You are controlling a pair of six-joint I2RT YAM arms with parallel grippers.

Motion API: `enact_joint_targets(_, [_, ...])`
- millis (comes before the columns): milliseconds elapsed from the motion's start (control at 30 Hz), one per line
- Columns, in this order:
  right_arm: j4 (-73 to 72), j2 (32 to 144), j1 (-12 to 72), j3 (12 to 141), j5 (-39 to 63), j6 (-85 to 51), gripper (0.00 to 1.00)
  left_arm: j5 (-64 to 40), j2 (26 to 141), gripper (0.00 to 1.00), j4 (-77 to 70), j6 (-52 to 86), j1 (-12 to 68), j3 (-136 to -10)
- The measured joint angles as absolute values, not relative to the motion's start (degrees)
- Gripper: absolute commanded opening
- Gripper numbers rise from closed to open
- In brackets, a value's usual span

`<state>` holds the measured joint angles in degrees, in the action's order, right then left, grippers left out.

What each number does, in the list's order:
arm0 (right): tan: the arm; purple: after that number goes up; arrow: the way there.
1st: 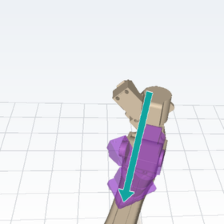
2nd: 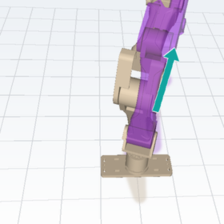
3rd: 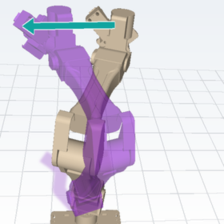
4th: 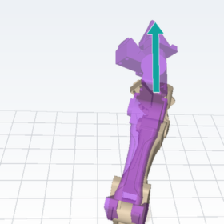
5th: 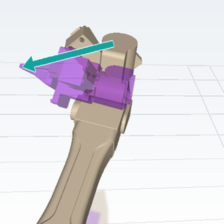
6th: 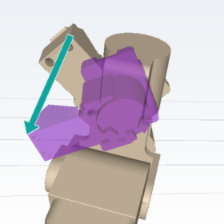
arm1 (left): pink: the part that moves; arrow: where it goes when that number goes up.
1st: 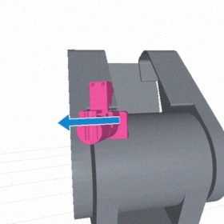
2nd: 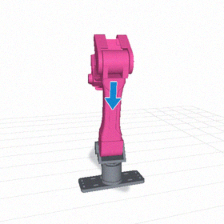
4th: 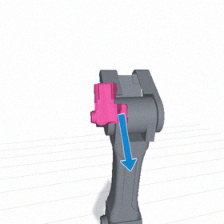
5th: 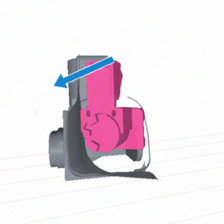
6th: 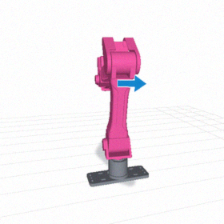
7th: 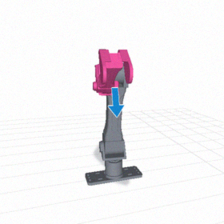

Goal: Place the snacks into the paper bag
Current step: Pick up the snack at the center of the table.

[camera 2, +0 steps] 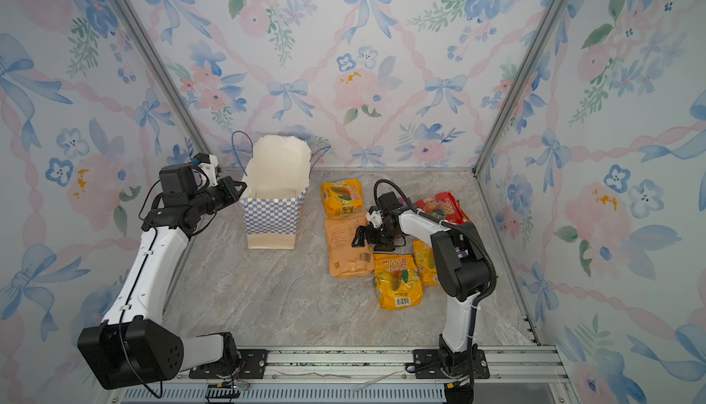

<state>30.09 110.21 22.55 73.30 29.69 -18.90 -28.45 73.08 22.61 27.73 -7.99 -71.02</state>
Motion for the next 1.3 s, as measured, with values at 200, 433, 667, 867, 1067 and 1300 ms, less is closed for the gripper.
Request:
enact_joint_targets(200, [28.14, 110.89, 22.55, 73.30, 31.42, -20.25, 0.95, -31.03, 70.96, 0.00, 22.70, 28.21, -8.29, -68.71])
enact_joint_targets(433, [26.41, 112.16, 22.87, 73.32, 32.25, -21.65, 0.90, -33.93, 70.32, 0.00, 22.90, 29.15, -9.06, -66.39])
enact_joint_targets(667, [24.53, 114.74, 24.51, 75.46, 33.01, -23.07, 0.73, -35.90, 68.47, 0.00, 22.90, 29.69, -10.66, -64.51])
enact_joint_targets(867, [22.55, 116.09, 27.07, 75.85, 33.19, -24.10, 0.56, -36.77, 67.72, 0.00, 22.90, 29.87, -11.97, -63.61])
enact_joint_targets(1067, [21.74, 116.60, 27.99, 75.33, 32.56, -25.50, 0.31, -37.32, 67.75, 0.00, 22.87, 29.87, -12.08, -63.53])
enact_joint_targets(1300, [21.37, 116.60, 27.99, 75.31, 33.04, -26.11, 0.00, -37.39, 67.75, 0.00, 22.90, 29.87, -12.25, -63.09])
